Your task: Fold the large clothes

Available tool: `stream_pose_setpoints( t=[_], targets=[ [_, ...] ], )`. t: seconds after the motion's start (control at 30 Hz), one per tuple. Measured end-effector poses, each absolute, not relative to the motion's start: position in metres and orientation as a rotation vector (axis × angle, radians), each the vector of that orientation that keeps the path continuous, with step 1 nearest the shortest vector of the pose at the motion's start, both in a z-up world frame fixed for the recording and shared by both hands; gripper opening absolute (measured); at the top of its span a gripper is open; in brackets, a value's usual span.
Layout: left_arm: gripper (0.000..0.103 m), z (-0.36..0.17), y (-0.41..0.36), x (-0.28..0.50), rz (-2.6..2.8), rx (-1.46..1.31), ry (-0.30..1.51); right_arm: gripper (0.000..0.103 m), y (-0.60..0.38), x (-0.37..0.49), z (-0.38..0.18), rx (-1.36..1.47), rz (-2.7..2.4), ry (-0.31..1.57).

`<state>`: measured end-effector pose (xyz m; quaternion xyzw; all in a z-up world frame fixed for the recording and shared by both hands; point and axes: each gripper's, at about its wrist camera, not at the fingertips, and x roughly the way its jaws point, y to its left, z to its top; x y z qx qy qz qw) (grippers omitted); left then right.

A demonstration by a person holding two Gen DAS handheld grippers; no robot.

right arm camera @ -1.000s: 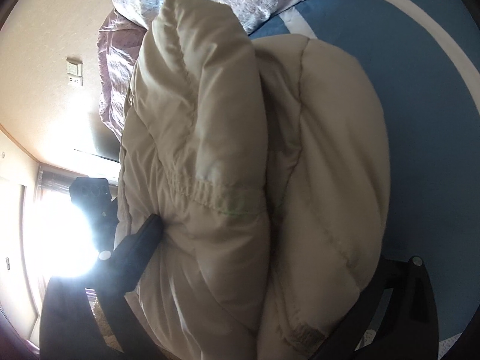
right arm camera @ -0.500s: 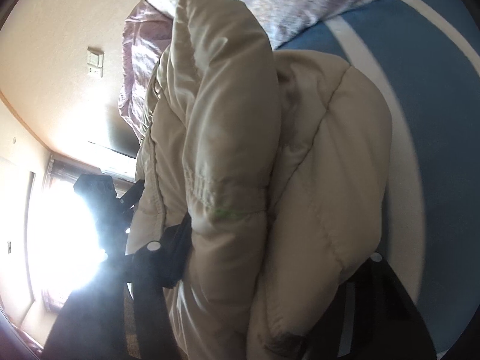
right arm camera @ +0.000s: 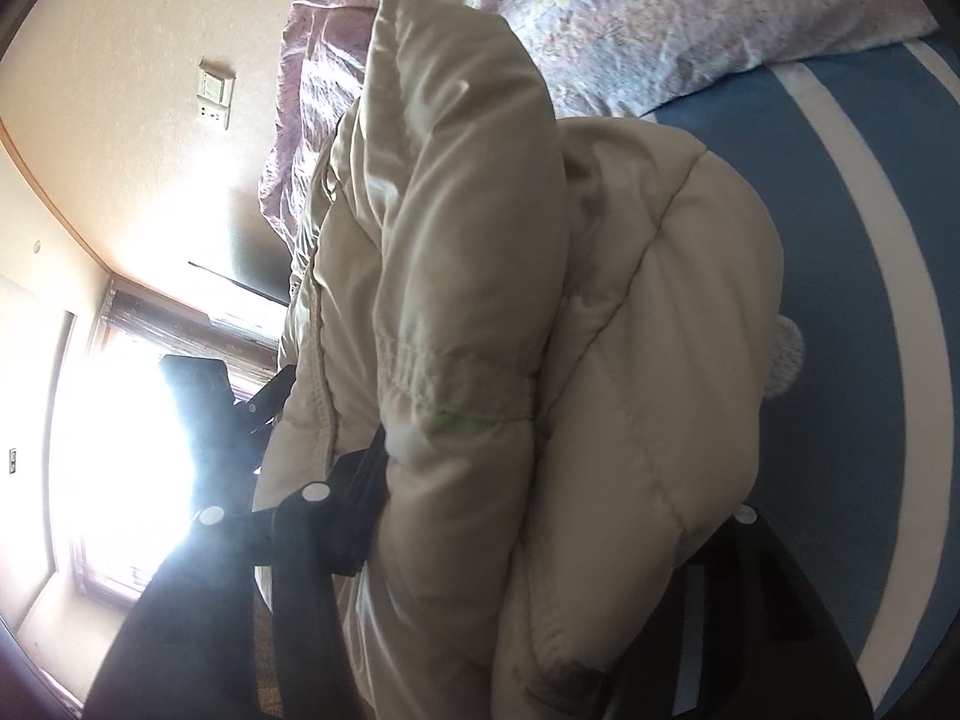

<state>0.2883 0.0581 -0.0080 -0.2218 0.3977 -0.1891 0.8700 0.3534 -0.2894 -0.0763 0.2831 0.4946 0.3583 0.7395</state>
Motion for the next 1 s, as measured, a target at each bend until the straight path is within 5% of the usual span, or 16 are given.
stream_pose_setpoints(
  t=[0.4, 0.57, 1.0],
  targets=[
    [0.072, -0.011, 0.076, 0.305, -0.326, -0.41, 0.819, 0.052, -0.268, 0.363, -0.072, 0.543, 0.727, 1.051],
    [0.077, -0.017, 0.071, 0.311, -0.283, -0.368, 0.837, 0.072, -0.274, 0.358, -0.088, 0.52, 0.61, 1.042],
    [0.086, 0.038, 0.038, 0.291, -0.06, -0.039, 0.641, 0.085, -0.267, 0.285, 0.012, 0.225, 0.139, 0.637]
  ],
)
